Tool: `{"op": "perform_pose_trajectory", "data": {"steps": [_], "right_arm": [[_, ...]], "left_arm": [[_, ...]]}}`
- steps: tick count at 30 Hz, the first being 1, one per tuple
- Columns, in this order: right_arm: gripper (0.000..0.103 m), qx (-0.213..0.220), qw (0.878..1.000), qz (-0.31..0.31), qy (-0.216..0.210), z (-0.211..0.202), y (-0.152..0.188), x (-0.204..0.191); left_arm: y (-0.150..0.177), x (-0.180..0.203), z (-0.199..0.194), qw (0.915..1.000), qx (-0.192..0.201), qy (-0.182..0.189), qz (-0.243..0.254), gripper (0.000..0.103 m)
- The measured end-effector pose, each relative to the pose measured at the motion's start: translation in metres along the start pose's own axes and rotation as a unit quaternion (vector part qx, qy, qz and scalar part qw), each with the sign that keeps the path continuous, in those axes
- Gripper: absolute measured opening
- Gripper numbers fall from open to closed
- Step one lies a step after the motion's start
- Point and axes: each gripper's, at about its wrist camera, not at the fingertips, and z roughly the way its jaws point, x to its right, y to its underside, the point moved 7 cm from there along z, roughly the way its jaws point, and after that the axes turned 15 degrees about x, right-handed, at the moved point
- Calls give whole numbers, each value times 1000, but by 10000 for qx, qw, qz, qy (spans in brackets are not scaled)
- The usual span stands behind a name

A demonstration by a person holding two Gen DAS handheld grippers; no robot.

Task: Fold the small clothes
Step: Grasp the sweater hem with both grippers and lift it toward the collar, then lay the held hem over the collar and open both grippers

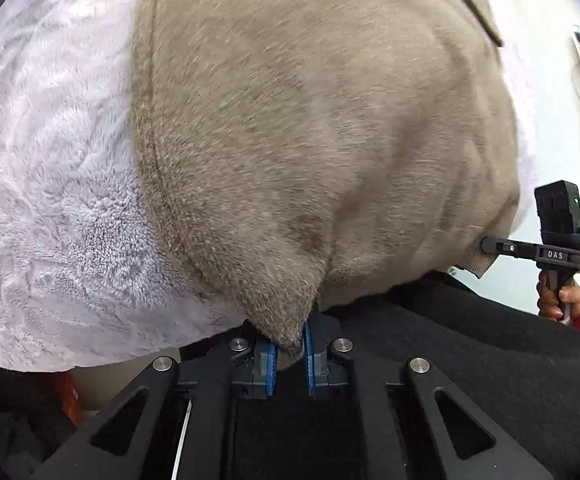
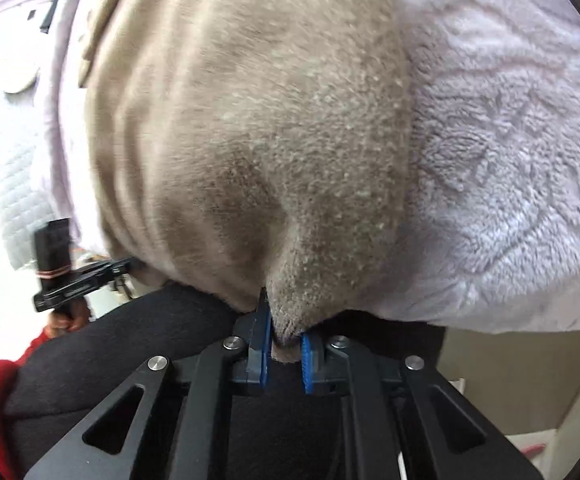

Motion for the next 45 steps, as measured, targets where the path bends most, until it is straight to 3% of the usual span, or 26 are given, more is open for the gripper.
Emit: {"op": "perform_pose_trajectory", "data": {"steps": [5,10,18,23,29,34,40,45], "right_arm": [[12,307,9967,159,-736,-22,-13,-32],[12,867,9842,470,-1468,-43,-40,-59],[12,1699,9511,789,-2454,-83,-115,-93],[12,2160,9309,791,-2836,-104,-174,-114],[12,2548,9228,532,-2839,-122,-254,-139],[12,2741,9182,592,-2797,-124,-310,-135],[11,2846,9215,970,-2459,-92,-372,-113],[11,2741,9322,1192,-2040,-59,-393,-91]], "left_arm": [[-20,17,-36,9975,333,615,-53,12],[-58,29,-70,9907,862,1032,-194,12],[-139,36,-104,9720,1751,1490,-491,12],[-204,43,-126,9601,2296,1513,-513,12],[-284,42,-135,9460,2853,1380,-678,12],[-347,46,-120,9432,3068,1088,-668,12],[-393,25,-76,9536,2913,445,-612,12],[-408,8,-44,9590,2743,-16,-710,12]]}}
